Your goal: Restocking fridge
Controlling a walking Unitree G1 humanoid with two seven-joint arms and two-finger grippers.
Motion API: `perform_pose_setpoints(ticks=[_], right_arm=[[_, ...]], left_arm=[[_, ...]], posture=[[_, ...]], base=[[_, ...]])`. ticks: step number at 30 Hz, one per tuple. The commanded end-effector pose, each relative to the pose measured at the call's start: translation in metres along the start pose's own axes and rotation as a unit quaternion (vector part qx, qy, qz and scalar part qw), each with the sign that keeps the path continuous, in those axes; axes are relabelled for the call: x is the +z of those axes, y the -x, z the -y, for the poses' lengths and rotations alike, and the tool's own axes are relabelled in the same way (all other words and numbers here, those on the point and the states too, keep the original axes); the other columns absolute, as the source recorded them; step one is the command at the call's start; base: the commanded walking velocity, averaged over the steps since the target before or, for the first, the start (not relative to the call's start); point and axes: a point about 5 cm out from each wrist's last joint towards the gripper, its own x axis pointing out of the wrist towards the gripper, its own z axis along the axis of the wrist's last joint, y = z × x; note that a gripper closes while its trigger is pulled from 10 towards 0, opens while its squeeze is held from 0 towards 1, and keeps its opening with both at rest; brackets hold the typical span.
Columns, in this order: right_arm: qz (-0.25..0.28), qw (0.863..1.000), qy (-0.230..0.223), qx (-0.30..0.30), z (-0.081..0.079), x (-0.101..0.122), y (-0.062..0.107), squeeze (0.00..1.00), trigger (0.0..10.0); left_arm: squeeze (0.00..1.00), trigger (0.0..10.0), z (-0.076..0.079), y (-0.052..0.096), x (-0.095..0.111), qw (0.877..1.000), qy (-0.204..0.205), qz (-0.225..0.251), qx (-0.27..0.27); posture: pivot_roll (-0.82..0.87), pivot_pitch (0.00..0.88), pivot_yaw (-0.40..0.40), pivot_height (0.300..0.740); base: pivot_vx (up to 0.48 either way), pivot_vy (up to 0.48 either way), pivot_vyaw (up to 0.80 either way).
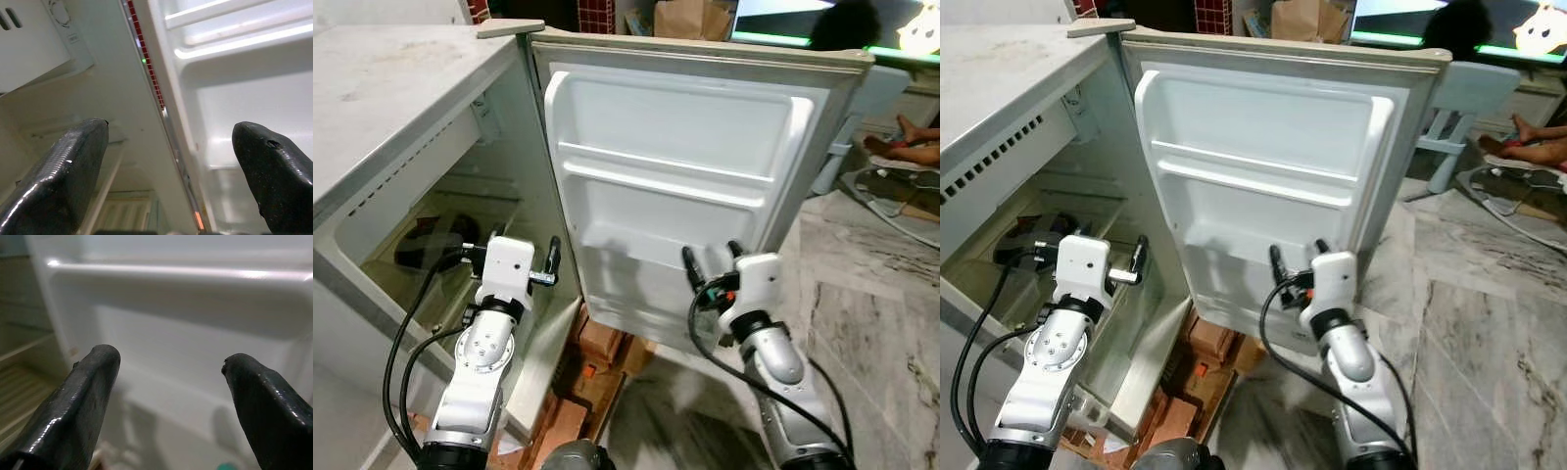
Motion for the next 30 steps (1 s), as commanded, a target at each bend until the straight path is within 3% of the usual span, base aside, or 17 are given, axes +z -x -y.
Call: perform_pose_setpoints(ticks=[1, 18, 25, 30], right_arm=[[-0.01, 1.0, -0.002, 0.009, -0.001, -0.002, 0.001, 0.0, 10.0], [0.013, 1.0, 0.003, -0.002, -0.006, 0.01, -0.016, 0.0, 10.0], [0.025, 1.0, 0.003, 0.013, -0.007, 0.019, -0.02, 0.0, 10.0], [0.068, 0.998, -0.002, -0.008, -0.002, 0.042, -0.031, 0.0, 10.0]], left_arm=[[0.0, 10.0, 0.003, 0.0, -0.001, 1.0, -0.009, -0.002, -0.006], [0.0, 10.0, 0.007, -0.012, 0.004, 1.0, -0.02, 0.011, -0.016], [0.0, 10.0, 0.001, -0.012, 0.008, 0.999, -0.048, 0.017, -0.011], [0.0, 10.0, -0.009, -0.013, 0.015, 0.997, -0.071, 0.02, -0.009]], posture=[[0.09, 0.0, 0.053, 0.74], [0.09, 0.0, 0.043, 0.74], [0.1, 0.0, 0.059, 0.74], [0.08, 0.0, 0.073, 0.74]], base=[[0.0, -0.39, 0.0], [0.0, -0.472, 0.0], [0.0, -0.479, 0.0], [0.0, -0.471, 0.0]])
